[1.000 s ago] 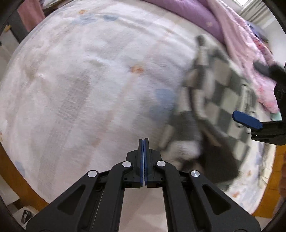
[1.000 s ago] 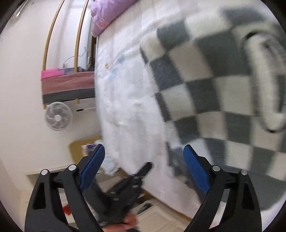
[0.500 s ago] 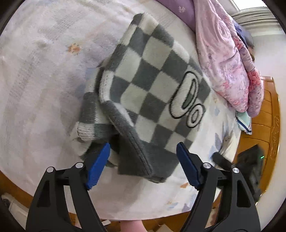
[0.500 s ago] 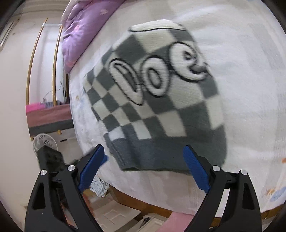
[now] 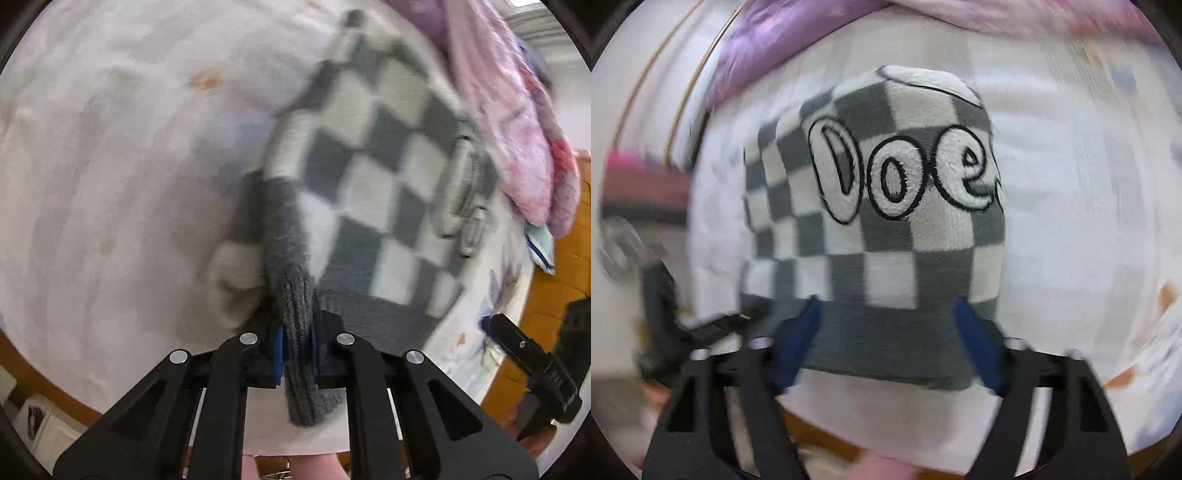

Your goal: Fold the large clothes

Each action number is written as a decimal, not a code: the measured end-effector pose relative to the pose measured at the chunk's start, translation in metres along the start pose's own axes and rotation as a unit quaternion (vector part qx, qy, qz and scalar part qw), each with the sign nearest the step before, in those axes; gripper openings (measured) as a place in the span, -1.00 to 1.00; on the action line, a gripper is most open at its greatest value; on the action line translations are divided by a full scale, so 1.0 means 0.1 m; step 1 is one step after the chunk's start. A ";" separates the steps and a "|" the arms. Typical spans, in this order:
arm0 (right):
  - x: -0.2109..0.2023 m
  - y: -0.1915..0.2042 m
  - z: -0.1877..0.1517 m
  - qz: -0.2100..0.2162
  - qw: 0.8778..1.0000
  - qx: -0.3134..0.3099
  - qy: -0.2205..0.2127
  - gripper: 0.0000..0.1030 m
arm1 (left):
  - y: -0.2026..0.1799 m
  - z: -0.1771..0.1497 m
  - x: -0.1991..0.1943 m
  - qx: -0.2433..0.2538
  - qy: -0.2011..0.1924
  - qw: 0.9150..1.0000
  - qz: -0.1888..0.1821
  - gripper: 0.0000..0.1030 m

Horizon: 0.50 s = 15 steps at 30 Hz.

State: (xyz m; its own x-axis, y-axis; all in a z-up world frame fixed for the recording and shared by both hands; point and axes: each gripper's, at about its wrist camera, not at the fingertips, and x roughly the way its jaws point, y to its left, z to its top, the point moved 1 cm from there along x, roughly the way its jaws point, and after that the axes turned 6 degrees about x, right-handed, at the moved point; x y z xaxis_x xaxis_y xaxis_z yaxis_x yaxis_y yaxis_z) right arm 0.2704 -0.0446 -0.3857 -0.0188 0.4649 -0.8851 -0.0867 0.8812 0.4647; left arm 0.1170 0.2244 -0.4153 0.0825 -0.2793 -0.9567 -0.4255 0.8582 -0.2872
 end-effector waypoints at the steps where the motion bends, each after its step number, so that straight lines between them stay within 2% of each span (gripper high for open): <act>1: 0.08 0.07 -0.02 -0.018 0.999 -0.026 0.001 -0.42 | 0.04 0.01 0.07 0.007 0.000 1.000 0.015 -0.77; 2: 0.26 0.11 -0.05 -0.062 0.996 -0.056 0.004 -0.61 | 0.10 0.05 0.25 0.017 0.002 0.999 0.038 -0.73; 3: 0.40 0.09 -0.06 -0.089 0.994 -0.064 0.011 -0.60 | 0.16 0.08 0.43 0.013 0.016 0.998 0.051 -0.53; 4: 0.65 0.03 -0.08 -0.130 0.989 -0.062 0.035 -0.60 | 0.19 0.11 0.54 0.007 0.028 0.998 0.058 -0.41; 5: 0.78 -0.03 -0.10 -0.135 0.988 -0.047 0.051 -0.59 | 0.20 0.13 0.56 0.005 0.037 0.997 0.072 -0.17; 6: 0.83 -0.07 -0.11 -0.133 0.989 -0.028 0.059 -0.59 | 0.17 0.15 0.47 0.018 0.035 0.996 0.082 -0.03; 7: 0.81 -0.08 -0.11 -0.130 0.990 -0.014 0.056 -0.59 | 0.13 0.15 0.36 0.037 0.031 0.995 0.084 0.00; 8: 0.70 -0.05 -0.11 -0.107 0.993 -0.009 0.045 -0.59 | 0.08 0.14 0.22 0.060 0.021 0.993 0.102 0.07; 9: 0.58 -0.01 -0.10 -0.092 0.995 -0.011 0.031 -0.59 | 0.02 0.12 0.07 0.083 0.009 0.987 0.135 0.20; 10: 0.41 0.04 -0.05 -0.092 0.995 -0.019 0.009 -0.59 | -0.09 0.12 -0.11 0.113 -0.006 0.978 0.175 0.18; 11: 0.32 0.08 0.00 -0.096 0.995 -0.027 -0.004 -0.59 | -0.19 0.14 -0.26 0.134 -0.017 0.969 0.206 0.05; 12: 0.22 0.12 0.10 -0.095 0.995 -0.033 -0.019 -0.59 | -0.29 0.19 -0.39 0.149 -0.023 0.969 0.195 -0.16; 15: -0.03 0.20 0.53 -0.076 0.995 -0.031 -0.054 -0.59 | -0.67 0.49 -0.67 0.167 -0.062 0.979 0.098 -0.24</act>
State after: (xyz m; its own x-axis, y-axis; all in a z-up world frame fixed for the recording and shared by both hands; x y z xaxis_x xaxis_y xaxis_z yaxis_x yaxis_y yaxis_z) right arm 0.3211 -0.0237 -0.3728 0.1064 0.3362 -0.9358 -0.1426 0.9365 0.3203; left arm 0.1838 0.2063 -0.3337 0.1459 -0.0580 -0.9876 -0.1280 0.9888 -0.0770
